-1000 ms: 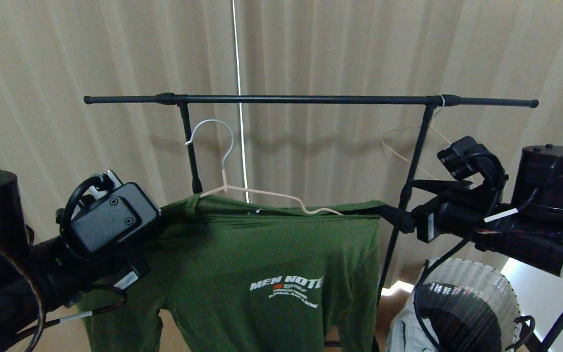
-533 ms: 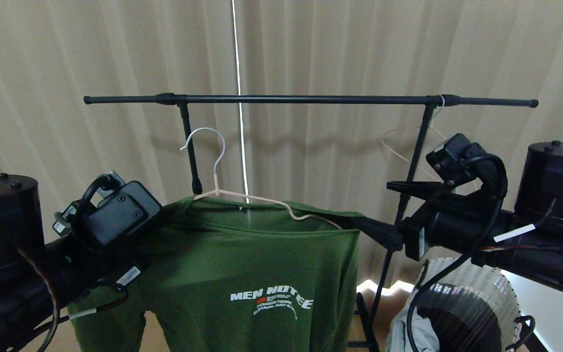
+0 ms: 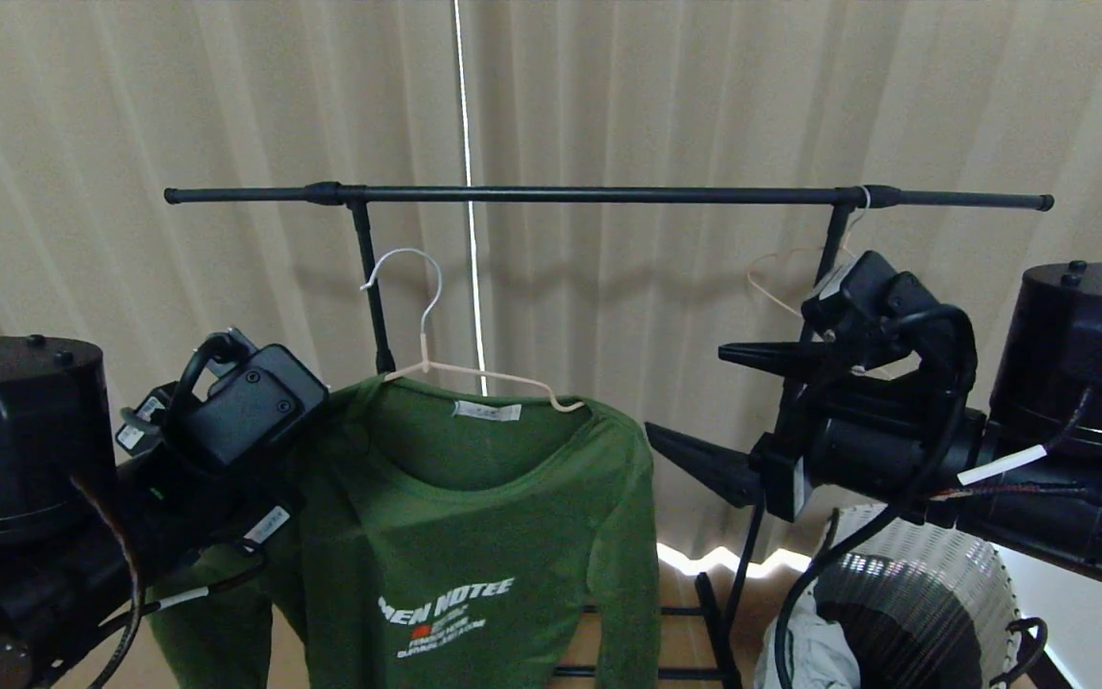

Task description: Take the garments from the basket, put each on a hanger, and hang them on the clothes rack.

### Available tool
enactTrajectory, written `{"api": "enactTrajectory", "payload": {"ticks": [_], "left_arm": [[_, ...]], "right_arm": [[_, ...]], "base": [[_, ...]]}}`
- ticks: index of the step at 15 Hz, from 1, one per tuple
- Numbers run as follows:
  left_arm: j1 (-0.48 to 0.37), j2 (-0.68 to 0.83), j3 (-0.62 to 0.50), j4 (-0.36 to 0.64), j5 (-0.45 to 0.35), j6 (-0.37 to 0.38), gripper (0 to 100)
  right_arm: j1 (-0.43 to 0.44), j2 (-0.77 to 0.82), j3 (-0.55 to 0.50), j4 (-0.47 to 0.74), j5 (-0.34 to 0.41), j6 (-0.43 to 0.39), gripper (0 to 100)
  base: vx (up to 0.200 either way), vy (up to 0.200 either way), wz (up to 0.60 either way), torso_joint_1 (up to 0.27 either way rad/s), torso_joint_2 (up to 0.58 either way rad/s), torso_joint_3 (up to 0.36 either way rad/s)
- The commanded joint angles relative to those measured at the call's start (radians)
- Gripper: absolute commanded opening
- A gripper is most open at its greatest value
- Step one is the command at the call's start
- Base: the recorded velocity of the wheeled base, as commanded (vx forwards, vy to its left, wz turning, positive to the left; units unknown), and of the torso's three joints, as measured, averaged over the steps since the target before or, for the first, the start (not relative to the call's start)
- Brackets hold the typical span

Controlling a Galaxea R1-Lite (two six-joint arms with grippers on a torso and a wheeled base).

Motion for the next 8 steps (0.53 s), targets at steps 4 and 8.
{"api": "enactTrajectory", "payload": {"ticks": [4,8], "left_arm": [[-0.076,-0.02,0.008,-0.001,-0.009,-0.04,0],[-0.139,-0.023,-0.004,-0.001,-0.026,-0.039,0]], "right_arm": [[0.023,0.078,-0.03,-0.015,-0.002,-0.054,100],[0.028,0.152,-0.12,-0.013,-0.006,-0.095,100]], "base": [[0.0,0.0,0.0,0.0,0.0,0.0],[0.0,0.0,0.0,0.0,0.0,0.0]]}}
